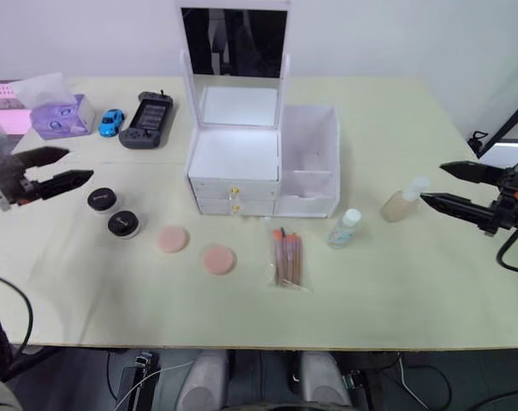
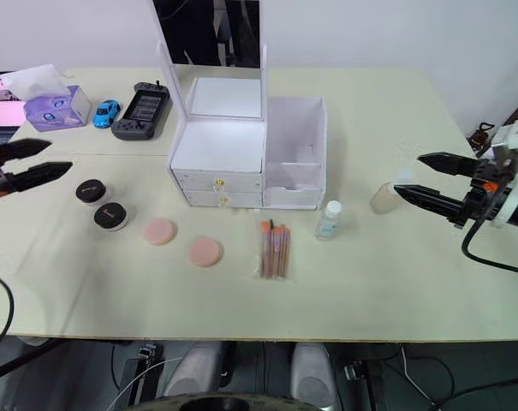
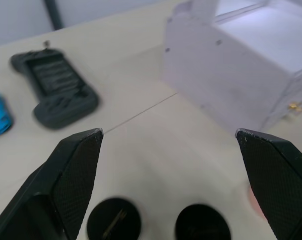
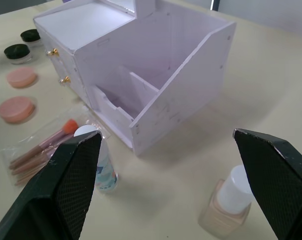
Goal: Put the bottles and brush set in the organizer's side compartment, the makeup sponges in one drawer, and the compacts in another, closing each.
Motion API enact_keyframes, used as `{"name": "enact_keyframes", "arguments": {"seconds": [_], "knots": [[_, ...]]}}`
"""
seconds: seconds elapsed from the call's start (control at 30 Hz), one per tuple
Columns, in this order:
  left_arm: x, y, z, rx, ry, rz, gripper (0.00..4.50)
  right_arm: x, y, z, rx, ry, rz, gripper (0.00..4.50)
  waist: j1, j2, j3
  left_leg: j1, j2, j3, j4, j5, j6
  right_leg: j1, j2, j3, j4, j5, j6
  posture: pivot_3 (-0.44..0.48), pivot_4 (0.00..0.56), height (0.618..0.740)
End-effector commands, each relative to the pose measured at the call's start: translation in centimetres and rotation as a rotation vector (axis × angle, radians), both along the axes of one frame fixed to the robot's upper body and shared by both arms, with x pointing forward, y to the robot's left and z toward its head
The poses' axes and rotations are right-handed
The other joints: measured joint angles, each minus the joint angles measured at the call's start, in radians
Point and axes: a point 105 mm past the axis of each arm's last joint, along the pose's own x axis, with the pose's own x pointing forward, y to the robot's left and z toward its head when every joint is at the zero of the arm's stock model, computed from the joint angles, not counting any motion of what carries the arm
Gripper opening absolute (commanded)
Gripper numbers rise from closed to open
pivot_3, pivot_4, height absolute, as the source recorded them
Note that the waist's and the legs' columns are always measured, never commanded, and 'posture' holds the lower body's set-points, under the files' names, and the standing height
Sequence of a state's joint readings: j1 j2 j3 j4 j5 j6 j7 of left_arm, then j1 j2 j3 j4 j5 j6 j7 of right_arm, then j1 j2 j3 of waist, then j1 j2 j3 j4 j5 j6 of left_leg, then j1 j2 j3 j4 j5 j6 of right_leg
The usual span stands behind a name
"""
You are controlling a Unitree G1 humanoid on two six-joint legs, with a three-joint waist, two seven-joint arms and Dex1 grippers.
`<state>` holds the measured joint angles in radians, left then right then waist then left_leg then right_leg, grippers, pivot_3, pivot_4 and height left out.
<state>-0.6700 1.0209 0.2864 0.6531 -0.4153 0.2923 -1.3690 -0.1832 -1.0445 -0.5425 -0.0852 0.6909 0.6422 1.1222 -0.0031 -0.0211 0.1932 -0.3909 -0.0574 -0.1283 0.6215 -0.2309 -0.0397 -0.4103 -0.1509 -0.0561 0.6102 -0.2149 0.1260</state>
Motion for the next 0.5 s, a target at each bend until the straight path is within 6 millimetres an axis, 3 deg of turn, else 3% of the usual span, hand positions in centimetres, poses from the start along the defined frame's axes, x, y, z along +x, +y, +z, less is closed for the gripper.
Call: {"name": "enact_keyframes", "arguments": {"seconds": [0.03, 0.1, 0.23, 0.37, 0.5], "knots": [[1.5, -5.6, 3.6, 0.001, -0.109, -0.201, 4.46, -1.2, 0.1, 2.0, -0.023, -0.097, -0.055, 4.47, 0.015, 0.000, 0.000, 0.000, 0.000, 0.000, 0.001, 0.000, 0.000, 0.000, 0.000, 0.000, 0.000, 0.000, 0.000, 0.000, 0.150, 0.740], [1.9, -8.5, 4.3, 0.023, -0.126, -0.302, 4.46, -1.9, 0.4, 2.0, -0.007, -0.095, -0.081, 4.47, 0.024, -0.001, 0.000, -0.001, 0.000, 0.000, 0.003, 0.000, 0.000, 0.001, 0.001, -0.001, 0.001, 0.000, 0.000, 0.000, 0.150, 0.740], [0.8, -14.3, 6.3, -0.062, -0.137, -0.537, 4.46, -3.5, 1.2, 1.6, 0.002, -0.092, -0.114, 4.47, 0.014, -0.001, 0.000, -0.002, 0.000, 0.001, 0.005, 0.000, 0.000, 0.003, 0.000, -0.001, 0.000, 0.001, 0.002, 0.000, 0.150, 0.740], [-0.3, -19.3, 5.3, 0.041, -0.101, -0.699, 4.46, -5.4, 2.2, 0.6, -0.001, -0.076, -0.155, 4.47, 0.012, -0.001, 0.000, -0.001, 0.001, 0.003, 0.005, 0.000, 0.000, 0.003, 0.000, 0.000, 0.000, 0.001, 0.003, 0.000, 0.150, 0.740], [-1.3, -23.2, 5.7, 0.013, -0.079, -0.807, 4.46, -7.0, 3.4, -0.3, 0.015, -0.061, -0.214, 4.47, 0.016, -0.001, 0.000, -0.001, 0.002, 0.003, 0.007, 0.000, 0.001, 0.003, 0.001, 0.000, 0.001, 0.001, 0.002, 0.000, 0.150, 0.740]]}}
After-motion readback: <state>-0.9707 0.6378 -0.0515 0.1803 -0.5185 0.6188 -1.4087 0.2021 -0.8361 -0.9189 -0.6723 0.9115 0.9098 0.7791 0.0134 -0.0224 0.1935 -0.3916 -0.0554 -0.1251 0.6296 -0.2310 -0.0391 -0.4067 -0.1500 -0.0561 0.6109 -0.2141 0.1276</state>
